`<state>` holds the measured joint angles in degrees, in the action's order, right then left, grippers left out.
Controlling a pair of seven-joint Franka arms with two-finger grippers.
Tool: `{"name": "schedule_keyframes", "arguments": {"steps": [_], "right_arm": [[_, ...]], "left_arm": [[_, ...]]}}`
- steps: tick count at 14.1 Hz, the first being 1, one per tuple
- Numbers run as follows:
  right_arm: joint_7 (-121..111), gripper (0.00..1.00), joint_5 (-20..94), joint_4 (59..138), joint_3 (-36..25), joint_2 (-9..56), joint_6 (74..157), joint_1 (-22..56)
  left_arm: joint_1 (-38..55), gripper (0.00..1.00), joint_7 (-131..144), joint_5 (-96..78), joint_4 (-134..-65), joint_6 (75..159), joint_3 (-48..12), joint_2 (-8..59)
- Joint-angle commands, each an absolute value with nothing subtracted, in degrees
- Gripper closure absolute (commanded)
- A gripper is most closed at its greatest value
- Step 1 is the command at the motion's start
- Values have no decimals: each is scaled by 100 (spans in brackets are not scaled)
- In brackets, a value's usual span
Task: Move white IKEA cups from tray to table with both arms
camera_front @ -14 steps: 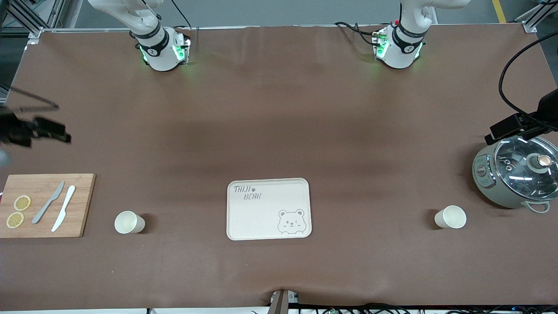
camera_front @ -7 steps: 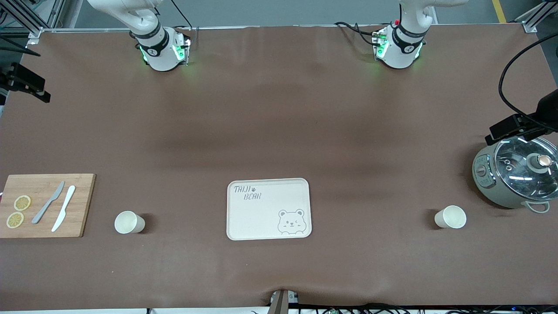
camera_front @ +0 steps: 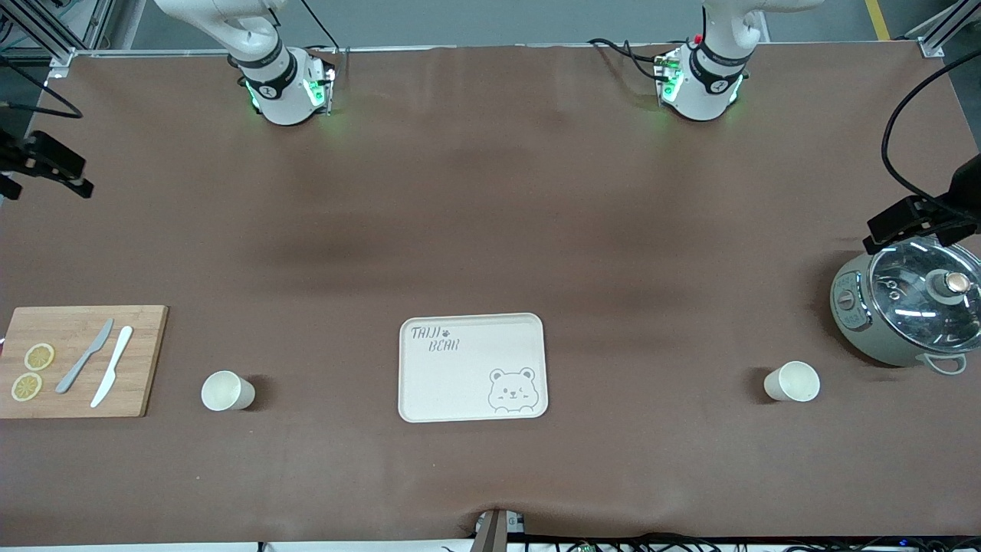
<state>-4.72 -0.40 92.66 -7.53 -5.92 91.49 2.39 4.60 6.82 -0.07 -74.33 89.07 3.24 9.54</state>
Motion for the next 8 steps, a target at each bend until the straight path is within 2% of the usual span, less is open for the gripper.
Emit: {"name": "schedule_keyframes", "arguments": {"steps": [1,8], "right_arm": [[-431,0,-26,9290,-686,-650,9193,114],[-448,0,-26,9290,-668,-580,9193,176]], "left_arm": [[501,0,765,131,-7295,8728,203,844],[475,0,756,79,-7304,8499,97,774]]}}
